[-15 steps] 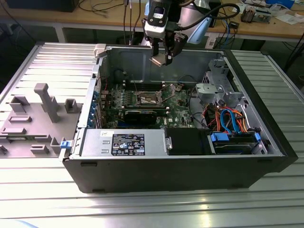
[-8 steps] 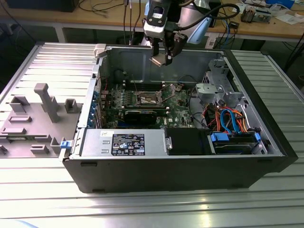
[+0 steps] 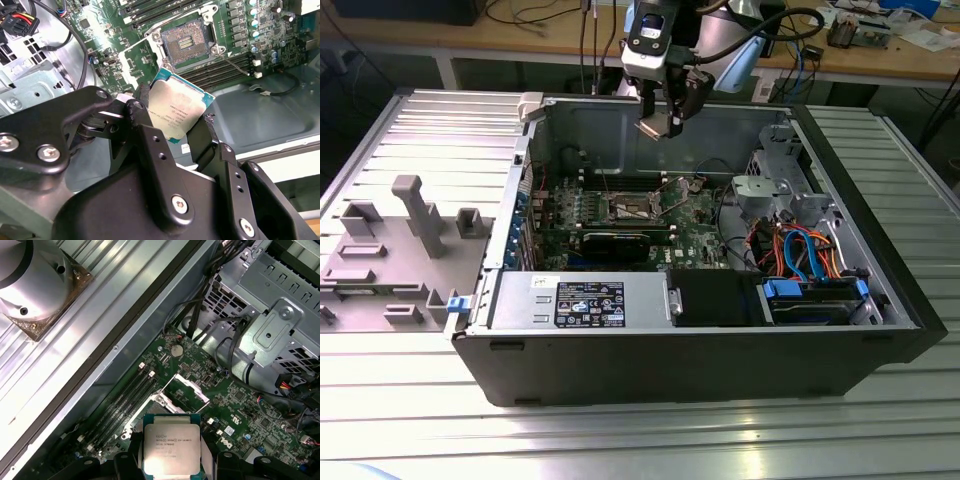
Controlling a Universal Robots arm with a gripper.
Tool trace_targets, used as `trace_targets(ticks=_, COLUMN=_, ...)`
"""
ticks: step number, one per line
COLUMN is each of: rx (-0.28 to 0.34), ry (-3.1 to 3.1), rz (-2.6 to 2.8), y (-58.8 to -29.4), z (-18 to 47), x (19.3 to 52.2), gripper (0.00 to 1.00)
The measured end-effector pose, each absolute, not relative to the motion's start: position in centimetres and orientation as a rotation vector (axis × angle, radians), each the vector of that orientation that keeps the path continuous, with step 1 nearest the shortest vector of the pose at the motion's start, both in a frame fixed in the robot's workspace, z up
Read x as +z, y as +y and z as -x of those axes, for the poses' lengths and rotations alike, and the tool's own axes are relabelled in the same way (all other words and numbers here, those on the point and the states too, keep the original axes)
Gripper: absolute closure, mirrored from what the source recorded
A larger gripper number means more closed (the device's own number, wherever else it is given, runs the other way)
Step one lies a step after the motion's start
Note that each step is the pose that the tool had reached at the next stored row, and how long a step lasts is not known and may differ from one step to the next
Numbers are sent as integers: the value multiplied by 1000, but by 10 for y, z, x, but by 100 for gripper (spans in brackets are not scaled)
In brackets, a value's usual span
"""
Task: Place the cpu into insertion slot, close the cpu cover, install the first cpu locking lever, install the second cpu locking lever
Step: 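Place the cpu into insertion slot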
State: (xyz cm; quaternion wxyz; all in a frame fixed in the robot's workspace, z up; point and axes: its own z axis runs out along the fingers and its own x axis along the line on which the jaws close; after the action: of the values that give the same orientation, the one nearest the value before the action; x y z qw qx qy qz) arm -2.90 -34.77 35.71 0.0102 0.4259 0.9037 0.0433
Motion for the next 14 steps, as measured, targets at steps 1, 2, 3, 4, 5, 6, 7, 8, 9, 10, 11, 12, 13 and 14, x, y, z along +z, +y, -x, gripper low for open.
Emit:
trace_targets(ticks=1, rx=135, ry=2820, rz=-1331, y=-348, z=29, x=357, gripper=46)
trace_targets(ticks=2, rx=135, ry=2819, rz=-1333, y=-348, z=29, x=357, gripper=46)
trace_targets(ticks=3, rx=135, ry=2818, rz=-1335, y=-348, z=29, x=357, gripper=46)
trace_targets(ticks=4, rx=135, ry=2817, rz=-1336, y=-348, z=29, x=357, gripper=46)
trace_targets(ticks=5, rx=135, ry=2816, rz=-1338, y=-348, z=29, x=357, gripper=46)
trace_targets(ticks=6, rx=135, ry=2815, rz=-1340, y=-348, z=29, x=357, gripper=46)
trace_targets(ticks=7, rx=135, ry=2815, rz=-1341, y=-348, z=29, x=357, gripper=46)
trace_targets(ticks=8, rx=135, ry=2813, rz=-1345, y=-348, z=29, x=357, gripper=46)
trace_targets(ticks=9, rx=135, ry=2812, rz=-1347, y=-348, z=29, x=357, gripper=46)
trace_targets(ticks=10, rx=135, ry=2811, rz=-1348, y=-348, z=29, x=357, gripper=46)
trace_targets(ticks=11, rx=135, ry=2810, rz=-1351, y=-348, z=29, x=357, gripper=46)
trace_targets(ticks=12, rx=135, ry=2809, rz=-1353, y=-348, z=29, x=357, gripper=46)
trace_targets(ticks=13, rx=135, ry=2808, rz=-1354, y=-348, z=29, x=357, gripper=46)
trace_targets(ticks=14, rx=135, ry=2807, rz=-1356, y=-348, z=29, x=357, gripper=46)
